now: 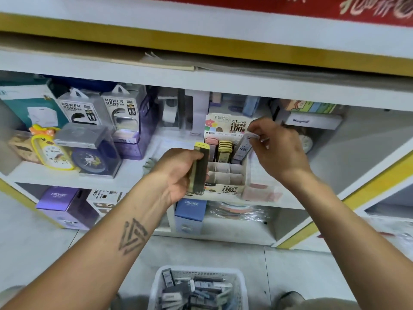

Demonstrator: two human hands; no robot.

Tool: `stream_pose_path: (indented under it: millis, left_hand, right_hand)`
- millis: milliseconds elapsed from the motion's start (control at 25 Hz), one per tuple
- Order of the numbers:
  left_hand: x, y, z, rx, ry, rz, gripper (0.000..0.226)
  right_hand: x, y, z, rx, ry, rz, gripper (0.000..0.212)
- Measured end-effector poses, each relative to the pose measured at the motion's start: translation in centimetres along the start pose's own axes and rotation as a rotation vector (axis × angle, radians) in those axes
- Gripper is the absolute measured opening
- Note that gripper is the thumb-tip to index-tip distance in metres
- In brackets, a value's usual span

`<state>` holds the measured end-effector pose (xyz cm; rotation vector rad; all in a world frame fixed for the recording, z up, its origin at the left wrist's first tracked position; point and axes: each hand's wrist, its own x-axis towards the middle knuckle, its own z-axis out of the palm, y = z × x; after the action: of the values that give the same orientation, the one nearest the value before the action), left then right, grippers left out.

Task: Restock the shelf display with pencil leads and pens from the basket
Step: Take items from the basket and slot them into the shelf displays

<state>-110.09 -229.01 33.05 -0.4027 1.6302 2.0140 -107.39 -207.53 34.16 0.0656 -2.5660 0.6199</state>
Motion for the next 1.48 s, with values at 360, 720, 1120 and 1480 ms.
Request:
stream_pose_path:
  millis: [360,720,1120,1480]
  left_hand:
    - [0.8,-0.9,2.2,-0.005,-0.06,-0.021,0.021]
    - [0.6,-1.1,2.2,-0.016,-0.08,0.076,0.022]
    - [-0.4,-0.8,2.0,-0.036,-0.335,0.068,0.024]
    - [1.4,-2.2,1.1,1.054,0.129,0.576,0.02]
  right_hand:
    - [-0.5,1.2,2.2,-0.038,-0.048,-0.13,0.011]
    - [-0.1,-0.2,2.8,-0.222,-0.108,-0.093,0.032]
    - [0.0,-1.5,1.3,0.922,-0.335,0.293,0.016]
    - [0.7,-0.1,0.4,0.445,-0.137,0.193,0.006]
